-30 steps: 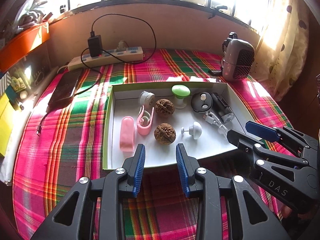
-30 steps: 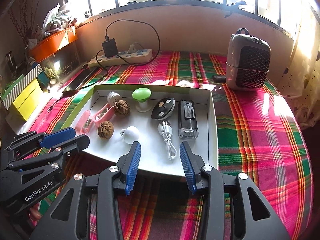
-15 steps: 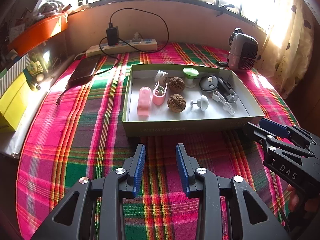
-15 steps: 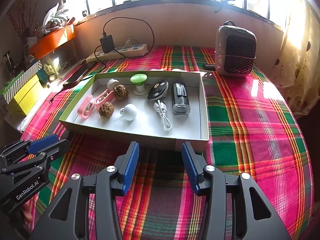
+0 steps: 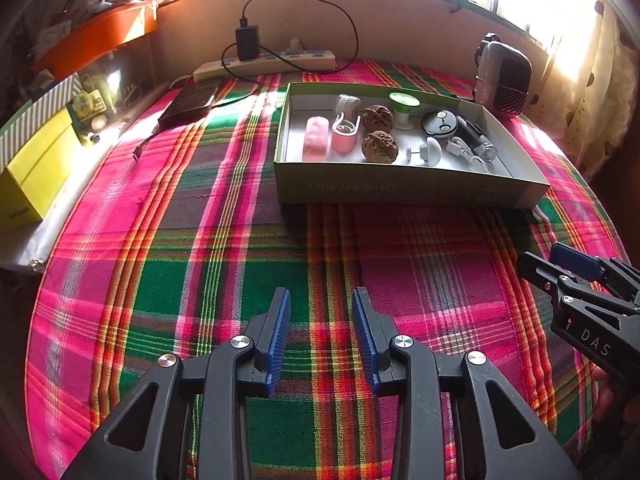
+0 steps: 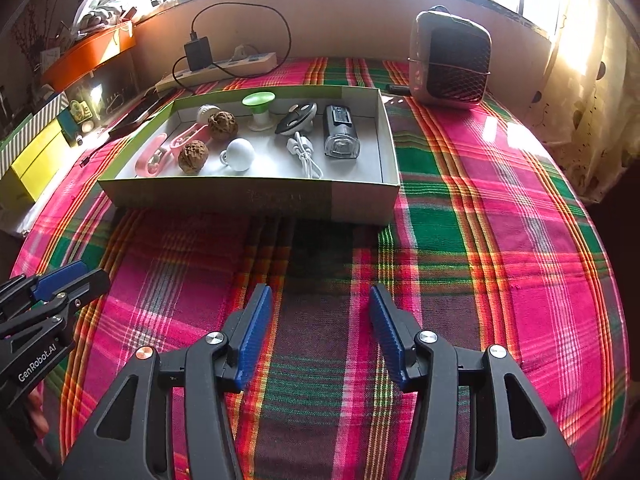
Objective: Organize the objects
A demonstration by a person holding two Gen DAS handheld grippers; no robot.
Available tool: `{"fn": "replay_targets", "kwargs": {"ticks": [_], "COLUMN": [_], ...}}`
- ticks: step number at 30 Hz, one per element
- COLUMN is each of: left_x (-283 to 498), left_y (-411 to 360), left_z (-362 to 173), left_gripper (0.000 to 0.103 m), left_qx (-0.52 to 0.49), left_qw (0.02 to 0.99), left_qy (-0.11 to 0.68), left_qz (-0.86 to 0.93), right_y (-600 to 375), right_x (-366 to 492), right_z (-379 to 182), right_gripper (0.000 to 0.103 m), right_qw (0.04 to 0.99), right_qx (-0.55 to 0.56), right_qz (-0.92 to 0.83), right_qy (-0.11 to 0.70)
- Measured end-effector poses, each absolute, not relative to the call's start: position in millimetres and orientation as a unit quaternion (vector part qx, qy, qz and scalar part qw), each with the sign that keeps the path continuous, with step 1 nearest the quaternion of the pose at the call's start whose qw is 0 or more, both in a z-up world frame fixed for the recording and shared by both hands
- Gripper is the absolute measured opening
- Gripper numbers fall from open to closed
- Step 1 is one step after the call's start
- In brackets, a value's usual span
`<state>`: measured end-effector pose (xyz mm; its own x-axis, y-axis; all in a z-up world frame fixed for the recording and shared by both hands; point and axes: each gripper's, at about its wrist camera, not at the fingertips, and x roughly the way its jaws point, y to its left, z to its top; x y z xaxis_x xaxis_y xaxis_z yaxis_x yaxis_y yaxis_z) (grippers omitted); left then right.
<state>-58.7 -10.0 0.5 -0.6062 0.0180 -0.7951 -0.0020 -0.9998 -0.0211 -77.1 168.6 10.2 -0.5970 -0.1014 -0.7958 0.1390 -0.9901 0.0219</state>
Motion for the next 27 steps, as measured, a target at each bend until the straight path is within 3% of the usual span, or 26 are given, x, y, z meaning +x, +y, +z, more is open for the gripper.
{"fn": "replay_targets", "kwargs": {"ticks": [12, 27], "left_x": [-40.2, -34.9], "left_y": [-7.8, -7.4], "left_z": [-1.8, -1.3], "left_gripper": [0.030, 0.030], "left_qx": [-0.423, -0.422], "left_qw": [-0.009, -0.011], "left_qy": [-0.005, -0.008], "left_qz": [0.906, 0.906], "right_y": [171.8, 173.4], "right_x": [-58.1, -45.3], "right_z": [7.1, 6.5], "right_gripper": [0.062, 0.063], "right_qw": [0.043, 0.035], "right_qx": [0.440, 0.438], "right_qz": [-0.897, -0.898], "right_qy": [0.026, 0.023]}}
